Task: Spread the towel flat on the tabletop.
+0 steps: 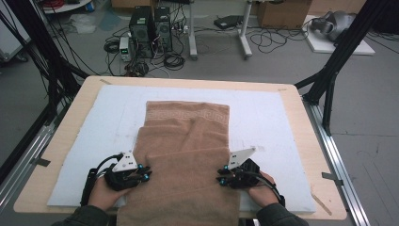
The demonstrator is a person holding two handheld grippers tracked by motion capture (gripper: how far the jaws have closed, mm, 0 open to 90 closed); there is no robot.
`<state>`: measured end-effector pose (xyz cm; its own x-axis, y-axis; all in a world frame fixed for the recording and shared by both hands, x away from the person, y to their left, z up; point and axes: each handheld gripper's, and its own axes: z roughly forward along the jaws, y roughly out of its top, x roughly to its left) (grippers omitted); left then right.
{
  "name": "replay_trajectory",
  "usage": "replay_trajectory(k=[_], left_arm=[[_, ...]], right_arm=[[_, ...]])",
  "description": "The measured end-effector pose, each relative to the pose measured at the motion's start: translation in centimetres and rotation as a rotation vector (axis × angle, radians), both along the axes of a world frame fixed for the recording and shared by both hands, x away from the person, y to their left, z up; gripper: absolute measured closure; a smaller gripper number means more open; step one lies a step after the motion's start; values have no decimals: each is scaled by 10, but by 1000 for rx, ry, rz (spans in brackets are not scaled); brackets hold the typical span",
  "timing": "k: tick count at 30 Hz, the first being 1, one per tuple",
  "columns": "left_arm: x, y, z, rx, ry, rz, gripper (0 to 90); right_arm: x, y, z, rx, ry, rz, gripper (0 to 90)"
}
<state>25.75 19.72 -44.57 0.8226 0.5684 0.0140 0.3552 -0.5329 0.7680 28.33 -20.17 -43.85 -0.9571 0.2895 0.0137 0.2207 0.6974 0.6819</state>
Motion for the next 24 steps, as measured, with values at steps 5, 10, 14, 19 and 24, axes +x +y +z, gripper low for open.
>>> replay_trajectory(k=[5, 10, 14, 19, 24], left_arm=[[-15, 5, 2, -19, 11, -21, 844], [-30, 12, 13, -56, -28, -24, 667], [-18, 13, 15, -33, -25, 5, 609], [-9, 6, 2, -17, 12, -3, 685], [-13, 4, -2, -31, -3, -5, 810]], right_arm=[[-20, -1, 3, -6, 43, 89, 863], [-45, -4, 14, 48, 41, 146, 821], [-29, -7, 26, 35, -48, 28, 648], [-8, 2, 6, -6, 2, 38, 688], [-10, 1, -1, 22, 23, 54, 850]])
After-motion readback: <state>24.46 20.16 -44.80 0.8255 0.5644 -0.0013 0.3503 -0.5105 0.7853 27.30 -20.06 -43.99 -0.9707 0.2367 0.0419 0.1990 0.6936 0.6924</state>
